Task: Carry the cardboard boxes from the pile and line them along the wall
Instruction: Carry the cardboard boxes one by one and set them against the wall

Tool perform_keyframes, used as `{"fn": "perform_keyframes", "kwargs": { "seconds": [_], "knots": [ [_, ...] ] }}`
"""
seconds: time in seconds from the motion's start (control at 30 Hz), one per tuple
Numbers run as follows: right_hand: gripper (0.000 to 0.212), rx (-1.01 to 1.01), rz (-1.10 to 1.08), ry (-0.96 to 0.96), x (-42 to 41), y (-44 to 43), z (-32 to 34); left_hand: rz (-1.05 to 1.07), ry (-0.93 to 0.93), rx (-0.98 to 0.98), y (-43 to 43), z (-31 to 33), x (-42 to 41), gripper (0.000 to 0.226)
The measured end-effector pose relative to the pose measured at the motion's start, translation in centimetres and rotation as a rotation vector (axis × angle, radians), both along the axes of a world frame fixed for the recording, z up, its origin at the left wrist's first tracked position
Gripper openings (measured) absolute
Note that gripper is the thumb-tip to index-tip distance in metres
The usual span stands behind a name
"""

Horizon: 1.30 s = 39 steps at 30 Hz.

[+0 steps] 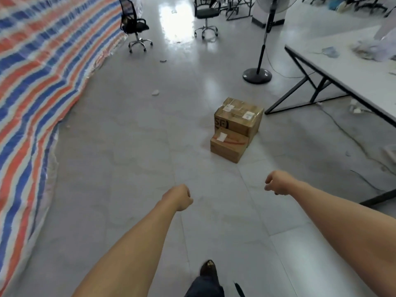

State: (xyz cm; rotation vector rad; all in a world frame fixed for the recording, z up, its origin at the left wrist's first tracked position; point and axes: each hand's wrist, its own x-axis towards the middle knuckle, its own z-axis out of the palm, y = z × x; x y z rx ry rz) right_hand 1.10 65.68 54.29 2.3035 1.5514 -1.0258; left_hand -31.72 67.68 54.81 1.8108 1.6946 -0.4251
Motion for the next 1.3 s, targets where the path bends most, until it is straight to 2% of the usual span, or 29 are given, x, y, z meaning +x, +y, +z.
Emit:
{"fn": "perform_keyframes", "kwargs": {
  "seconds": [0.23, 0.47, 0.57, 0.7, 0.9, 1.1, 1.3],
  "knots": [
    [0.033, 0.047, -0.116, 0.063, 6.2, 14.1, -1.0, -0.071, -0.049, -0.016, 17.4, -0.4, 7.8, 0.026],
    [0.026, -0.088, -0.14, 0.07, 15.3, 27.6, -6.7, -0.069, 0.0, -0.107, 30.8, -4.7, 15.5, 0.029],
    [0.027, -0.149, -0.073, 0.06, 18.2, 34.3, -8.0, -0.028, 0.023, -0.148, 36.8, -5.5, 18.5, 0.028],
    [0.03, -0.143, 0.007, 0.026, 21.1, 43.4, -8.2, 0.067, -0.075, -0.109, 43.7, -6.4, 22.8, 0.026],
    [0.031, -0.165, 0.061, 0.033, 22.5, 54.2, -10.9, 0.228, -0.183, -0.243, 51.0, -10.5, 26.4, 0.025],
    [0.028, -0.229, 0.064, 0.019, 23.3, 62.5, -18.0, 0.432, -0.25, -0.395, 58.3, -17.8, 27.8, 0.013],
    [0.042, -0.227, 0.042, 0.02, 23.4, 70.2, -26.7, 0.739, -0.31, -0.532, 65.5, -26.7, 29.3, 0.017]
  ]
}}
